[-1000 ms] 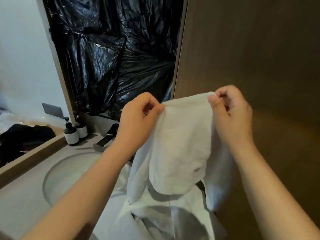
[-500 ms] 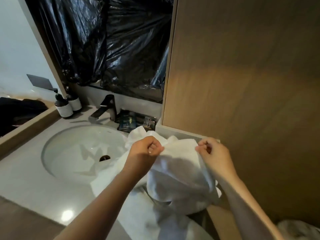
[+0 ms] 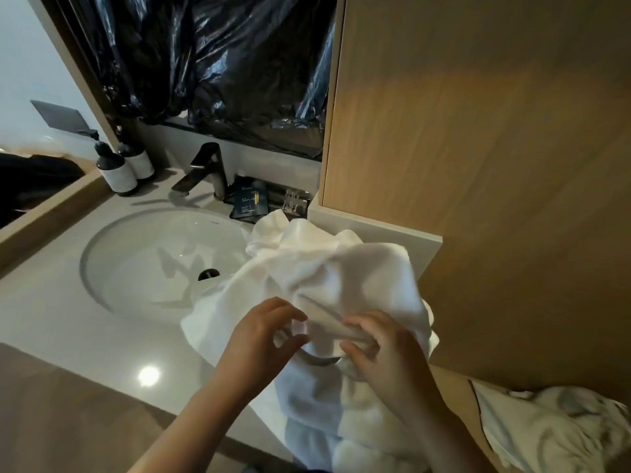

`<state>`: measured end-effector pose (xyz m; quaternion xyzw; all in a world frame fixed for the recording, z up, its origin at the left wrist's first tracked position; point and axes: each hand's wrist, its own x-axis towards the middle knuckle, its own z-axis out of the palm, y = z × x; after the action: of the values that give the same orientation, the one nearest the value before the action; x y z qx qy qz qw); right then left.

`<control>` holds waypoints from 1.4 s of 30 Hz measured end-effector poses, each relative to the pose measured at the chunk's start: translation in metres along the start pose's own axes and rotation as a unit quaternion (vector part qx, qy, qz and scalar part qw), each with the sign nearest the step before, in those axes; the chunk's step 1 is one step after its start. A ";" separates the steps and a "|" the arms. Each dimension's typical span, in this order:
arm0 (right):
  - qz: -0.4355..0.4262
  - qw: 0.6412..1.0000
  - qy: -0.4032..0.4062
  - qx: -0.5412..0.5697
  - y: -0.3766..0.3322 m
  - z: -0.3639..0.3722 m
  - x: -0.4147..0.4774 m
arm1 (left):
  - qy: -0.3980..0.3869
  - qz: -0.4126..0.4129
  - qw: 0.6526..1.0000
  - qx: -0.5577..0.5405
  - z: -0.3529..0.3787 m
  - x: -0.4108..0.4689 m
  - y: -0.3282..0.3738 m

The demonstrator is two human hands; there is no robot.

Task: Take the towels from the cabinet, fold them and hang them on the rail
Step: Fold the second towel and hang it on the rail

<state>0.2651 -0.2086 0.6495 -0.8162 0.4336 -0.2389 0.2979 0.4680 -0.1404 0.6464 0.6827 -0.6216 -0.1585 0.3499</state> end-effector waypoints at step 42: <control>-0.025 0.959 0.204 0.194 -0.039 -0.102 0.054 | 0.043 0.064 0.995 -0.057 -0.053 0.067 0.045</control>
<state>0.2487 -0.2652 0.7555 -0.6875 0.4102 -0.4869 0.3494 0.4807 -0.1889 0.7286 0.6266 -0.6387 -0.1410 0.4238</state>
